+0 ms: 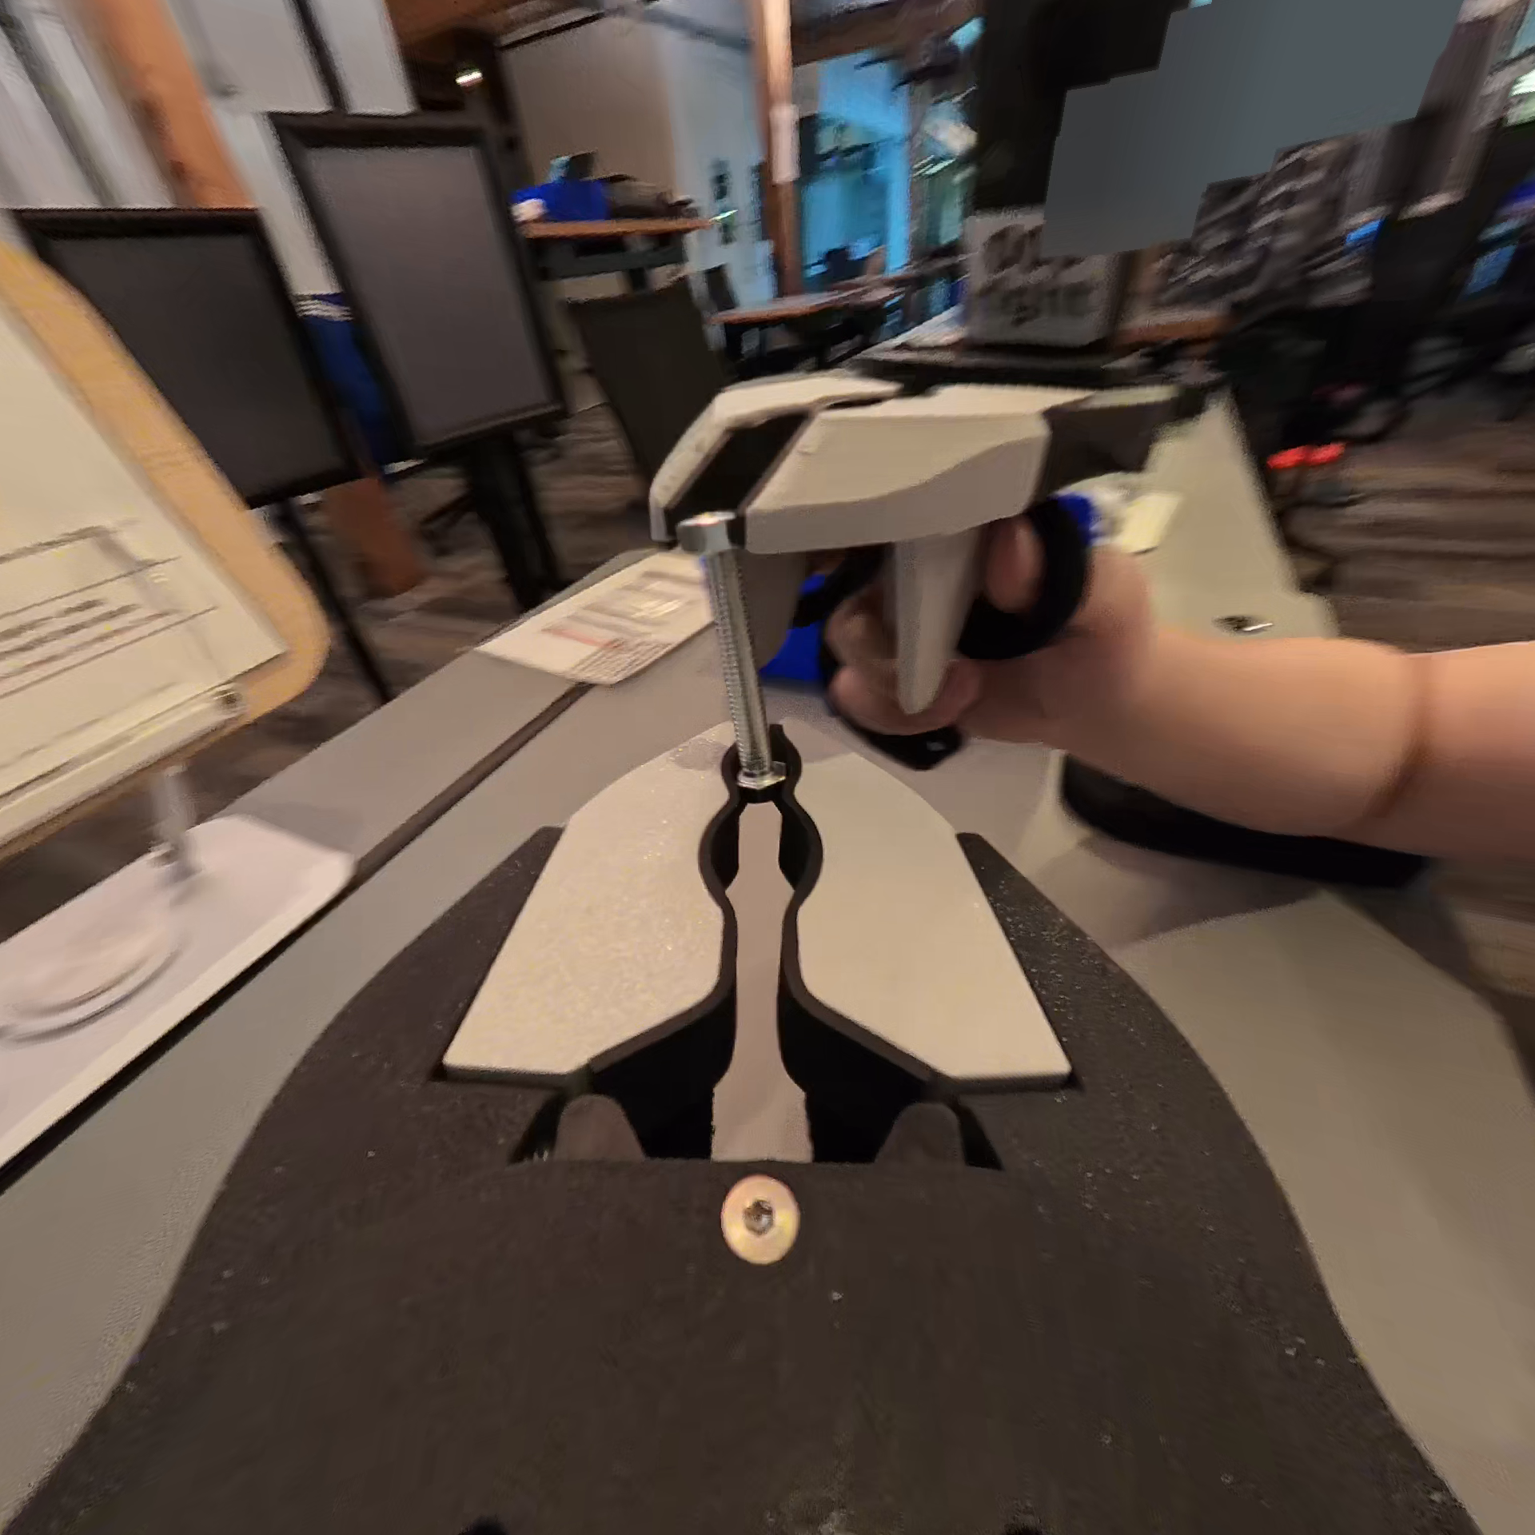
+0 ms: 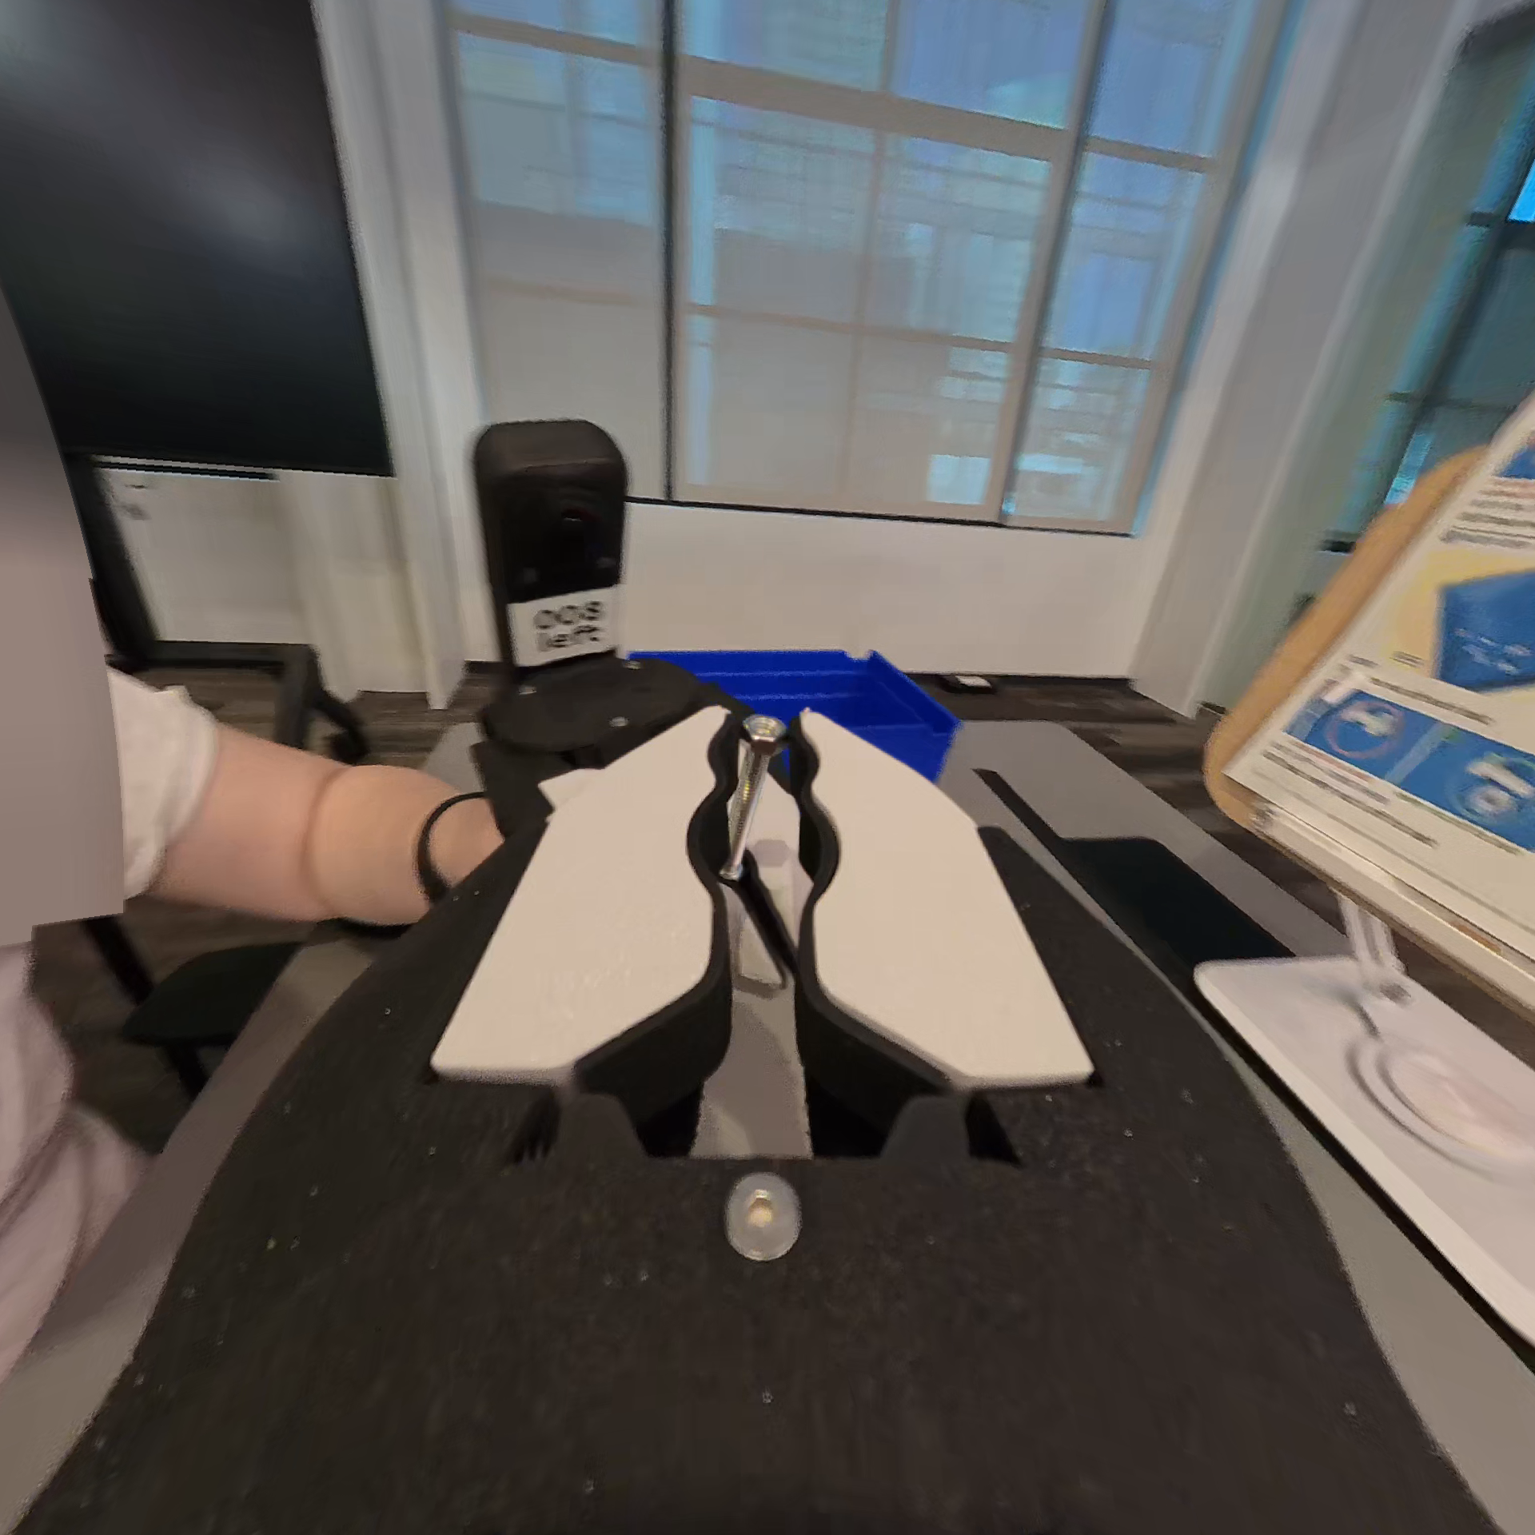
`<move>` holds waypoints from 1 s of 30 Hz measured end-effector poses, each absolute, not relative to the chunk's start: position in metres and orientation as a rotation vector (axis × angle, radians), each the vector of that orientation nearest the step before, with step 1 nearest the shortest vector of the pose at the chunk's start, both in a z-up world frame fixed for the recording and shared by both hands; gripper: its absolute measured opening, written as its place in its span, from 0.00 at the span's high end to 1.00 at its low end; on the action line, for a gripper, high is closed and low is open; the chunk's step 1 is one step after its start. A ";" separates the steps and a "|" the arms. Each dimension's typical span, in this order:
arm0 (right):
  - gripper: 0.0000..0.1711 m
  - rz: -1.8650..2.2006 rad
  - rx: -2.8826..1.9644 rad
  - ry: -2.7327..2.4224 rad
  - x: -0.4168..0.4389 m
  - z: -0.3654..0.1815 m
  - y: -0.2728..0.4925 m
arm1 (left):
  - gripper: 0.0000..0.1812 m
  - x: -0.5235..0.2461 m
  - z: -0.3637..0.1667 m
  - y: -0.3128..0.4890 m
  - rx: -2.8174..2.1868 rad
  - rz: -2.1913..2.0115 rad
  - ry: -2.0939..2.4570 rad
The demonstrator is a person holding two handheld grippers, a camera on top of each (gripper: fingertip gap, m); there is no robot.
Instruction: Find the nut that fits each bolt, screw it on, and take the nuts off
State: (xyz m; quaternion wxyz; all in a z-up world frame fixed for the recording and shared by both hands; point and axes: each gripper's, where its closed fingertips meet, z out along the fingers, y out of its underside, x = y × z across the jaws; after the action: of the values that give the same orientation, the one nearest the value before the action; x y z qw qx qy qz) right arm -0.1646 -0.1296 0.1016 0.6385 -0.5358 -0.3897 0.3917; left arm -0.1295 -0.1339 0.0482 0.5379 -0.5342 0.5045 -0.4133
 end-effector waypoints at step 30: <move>0.94 0.519 -1.606 -1.014 -0.033 0.118 -0.134 | 0.98 -0.136 0.053 -0.222 -1.099 -1.662 1.599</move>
State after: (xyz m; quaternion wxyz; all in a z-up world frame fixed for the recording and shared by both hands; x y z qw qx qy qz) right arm -0.0328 -0.1338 0.1180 0.5532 -0.6794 -0.4291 0.2194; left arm -0.1358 -0.2224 0.0535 0.2893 -0.4118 0.5992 -0.6227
